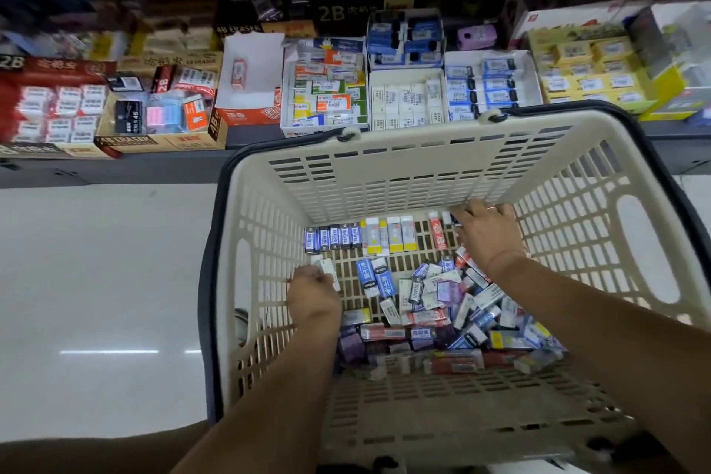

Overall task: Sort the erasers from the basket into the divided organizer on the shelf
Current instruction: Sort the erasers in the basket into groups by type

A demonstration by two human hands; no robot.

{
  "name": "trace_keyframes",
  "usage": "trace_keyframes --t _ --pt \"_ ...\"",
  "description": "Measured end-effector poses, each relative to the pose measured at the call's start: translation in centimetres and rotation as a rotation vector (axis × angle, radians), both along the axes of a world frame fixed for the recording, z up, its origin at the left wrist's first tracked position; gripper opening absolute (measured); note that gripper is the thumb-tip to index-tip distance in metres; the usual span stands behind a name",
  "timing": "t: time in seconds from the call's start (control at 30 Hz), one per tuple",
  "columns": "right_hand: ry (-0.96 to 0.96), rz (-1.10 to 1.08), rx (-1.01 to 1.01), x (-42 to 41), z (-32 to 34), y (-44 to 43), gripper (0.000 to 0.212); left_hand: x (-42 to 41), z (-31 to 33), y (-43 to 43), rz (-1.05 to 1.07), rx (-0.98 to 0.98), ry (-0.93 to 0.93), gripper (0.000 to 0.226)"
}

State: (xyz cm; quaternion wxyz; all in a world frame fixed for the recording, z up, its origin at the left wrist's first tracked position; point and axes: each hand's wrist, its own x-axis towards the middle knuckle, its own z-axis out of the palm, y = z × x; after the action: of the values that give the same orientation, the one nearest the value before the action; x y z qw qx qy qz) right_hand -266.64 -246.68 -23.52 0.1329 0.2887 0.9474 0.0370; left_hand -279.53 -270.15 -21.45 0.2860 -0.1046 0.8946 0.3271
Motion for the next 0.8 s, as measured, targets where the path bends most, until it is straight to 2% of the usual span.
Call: trace_keyframes --t 0.23,0.43,0.5,0.6,0.63,0.7,0.8 --pt "-0.084 -0.048 -0.016 -2.0 0.9 0.0 0.046 -0.3 0.2 0.7 -0.220 -0.077 0.146 0.015" --pt "-0.072 0.020 -0.004 -1.9 1.2 0.1 0.040 -0.8 -0.5 0.8 -0.400 -0.261 0.187 0.011" --pt "-0.011 0.012 -0.017 -1.6 1.7 0.5 0.043 -0.9 -0.6 0.7 -0.434 -0.293 0.193 0.012" --pt "0.202 -0.026 -0.064 -1.7 3.5 0.0 0.040 -0.9 -0.4 0.6 -0.497 -0.233 0.251 0.014" --pt "0.290 -0.049 -0.108 -2.0 4.3 -0.7 0.036 -0.9 -0.4 0.6 -0.582 -0.196 0.281 0.014" --pt "0.440 -0.192 -0.341 -2.9 5.7 -2.6 0.026 -0.7 -0.4 0.7 -0.792 -0.125 0.273 0.020" --pt "0.396 -0.453 -0.701 -4.4 5.8 -5.5 0.018 -0.2 -0.3 1.4 -0.968 -0.085 0.146 0.041"
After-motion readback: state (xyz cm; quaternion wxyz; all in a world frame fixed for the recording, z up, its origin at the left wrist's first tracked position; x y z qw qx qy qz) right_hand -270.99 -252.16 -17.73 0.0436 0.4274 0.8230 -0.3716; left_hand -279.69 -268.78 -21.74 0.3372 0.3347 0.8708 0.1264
